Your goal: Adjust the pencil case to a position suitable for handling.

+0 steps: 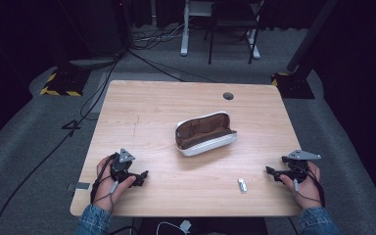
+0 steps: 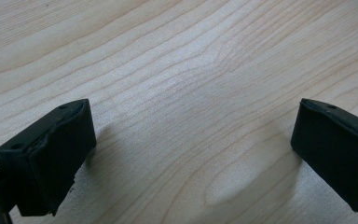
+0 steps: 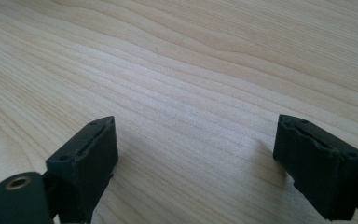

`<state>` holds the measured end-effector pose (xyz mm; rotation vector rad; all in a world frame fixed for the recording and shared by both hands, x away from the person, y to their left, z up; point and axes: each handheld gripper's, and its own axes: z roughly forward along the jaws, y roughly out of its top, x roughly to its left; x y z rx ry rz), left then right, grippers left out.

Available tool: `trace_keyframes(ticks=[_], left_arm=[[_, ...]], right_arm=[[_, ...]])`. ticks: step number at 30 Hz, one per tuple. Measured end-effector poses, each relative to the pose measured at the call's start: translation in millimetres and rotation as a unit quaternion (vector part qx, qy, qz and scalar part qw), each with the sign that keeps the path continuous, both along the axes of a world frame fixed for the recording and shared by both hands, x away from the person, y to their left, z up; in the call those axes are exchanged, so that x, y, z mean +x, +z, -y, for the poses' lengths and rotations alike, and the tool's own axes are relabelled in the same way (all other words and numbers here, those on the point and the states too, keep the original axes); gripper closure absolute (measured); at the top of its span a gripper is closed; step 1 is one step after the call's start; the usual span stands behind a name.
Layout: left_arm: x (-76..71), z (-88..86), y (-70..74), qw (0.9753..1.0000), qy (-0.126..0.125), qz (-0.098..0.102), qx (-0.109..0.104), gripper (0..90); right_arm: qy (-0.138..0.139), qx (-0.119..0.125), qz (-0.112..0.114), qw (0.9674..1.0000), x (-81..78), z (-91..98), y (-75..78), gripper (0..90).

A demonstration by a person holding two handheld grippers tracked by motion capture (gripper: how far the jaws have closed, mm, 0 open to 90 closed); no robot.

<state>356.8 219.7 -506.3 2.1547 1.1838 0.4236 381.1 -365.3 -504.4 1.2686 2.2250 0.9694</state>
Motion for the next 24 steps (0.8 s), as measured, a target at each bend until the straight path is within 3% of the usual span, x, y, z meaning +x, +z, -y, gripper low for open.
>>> trace_keyframes(ticks=[10,14,24], left_arm=[[0.2,1.5,0.4,1.0000,0.002,-0.002,0.001,0.2],[0.6,2.0,0.4,1.0000,0.002,-0.001,0.002,0.1],[3.2,2.7,0.3,1.0000,-0.002,-0.001,0.001,0.2]], right_arm=[[-0.004,0.002,0.001,1.0000,-1.9,-0.5,0.3,16.3],[-0.003,0.006,0.001,1.0000,-4.2,-0.3,1.6,24.1],[0.014,0.017,0.000,0.9998,-17.6,-3.4,21.8,28.9]])
